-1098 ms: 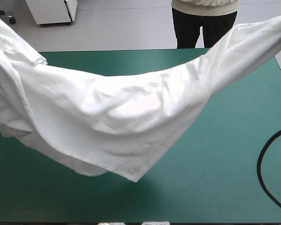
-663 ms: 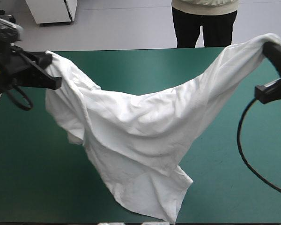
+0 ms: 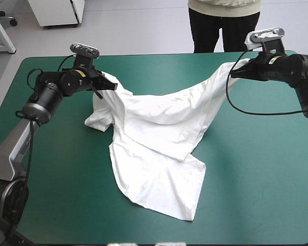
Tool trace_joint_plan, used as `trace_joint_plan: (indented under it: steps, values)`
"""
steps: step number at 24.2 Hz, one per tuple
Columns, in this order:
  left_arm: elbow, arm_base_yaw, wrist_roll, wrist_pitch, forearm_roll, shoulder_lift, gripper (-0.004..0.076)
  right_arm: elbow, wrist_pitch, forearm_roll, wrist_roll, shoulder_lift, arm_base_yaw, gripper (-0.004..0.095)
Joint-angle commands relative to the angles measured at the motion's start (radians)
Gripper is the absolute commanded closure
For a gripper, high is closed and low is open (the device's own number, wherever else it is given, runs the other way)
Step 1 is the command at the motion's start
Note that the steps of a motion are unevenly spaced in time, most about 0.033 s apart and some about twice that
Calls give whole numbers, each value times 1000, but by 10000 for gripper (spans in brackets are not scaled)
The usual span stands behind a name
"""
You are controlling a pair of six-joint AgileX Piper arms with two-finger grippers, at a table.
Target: Fold the cloth
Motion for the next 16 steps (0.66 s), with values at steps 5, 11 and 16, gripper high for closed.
trace_joint_plan:
  steps: [5,11,16]
  values:
    - [-28,0,-4,-221,-11,163,724,-88,-117,60,-62,195,-41,889]
    - [-28,1,-14,-313,-24,238,369,-122,-148,60,-62,281,-53,543]
    - [-55,1,-14,-290,-26,213,188,-157,-146,60,-58,283,-57,330]
